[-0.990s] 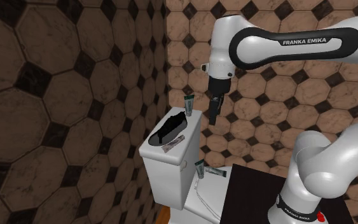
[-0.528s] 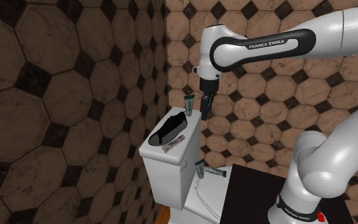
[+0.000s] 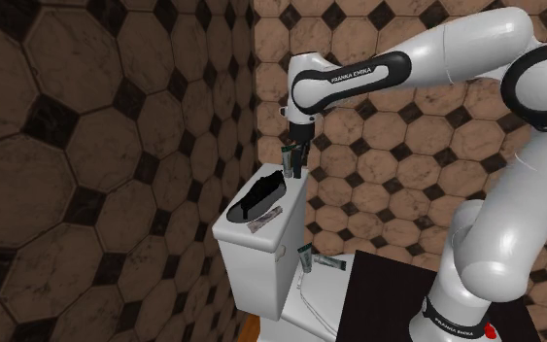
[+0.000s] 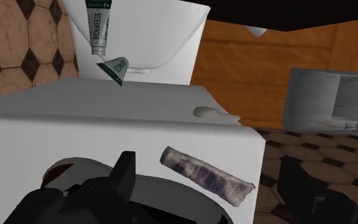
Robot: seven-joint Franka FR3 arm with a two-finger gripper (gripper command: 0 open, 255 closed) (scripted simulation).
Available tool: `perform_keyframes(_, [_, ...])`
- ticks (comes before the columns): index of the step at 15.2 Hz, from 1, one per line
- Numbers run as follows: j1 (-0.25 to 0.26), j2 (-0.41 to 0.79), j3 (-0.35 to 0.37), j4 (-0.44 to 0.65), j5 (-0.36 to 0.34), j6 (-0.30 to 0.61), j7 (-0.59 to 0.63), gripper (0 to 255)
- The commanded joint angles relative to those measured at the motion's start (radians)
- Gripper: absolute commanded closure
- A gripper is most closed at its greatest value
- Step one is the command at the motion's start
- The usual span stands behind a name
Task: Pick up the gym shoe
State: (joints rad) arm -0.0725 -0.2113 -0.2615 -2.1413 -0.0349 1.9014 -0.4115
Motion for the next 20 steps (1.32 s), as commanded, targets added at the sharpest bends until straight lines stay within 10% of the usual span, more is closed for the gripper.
perform_keyframes(1, [-0.004, 0.076, -0.019, 0.064, 0.011, 0.006, -0.043, 0])
perform_keyframes(20, [-0.169, 0.780, -0.060, 0.783, 0.176, -0.065, -0.345, 0])
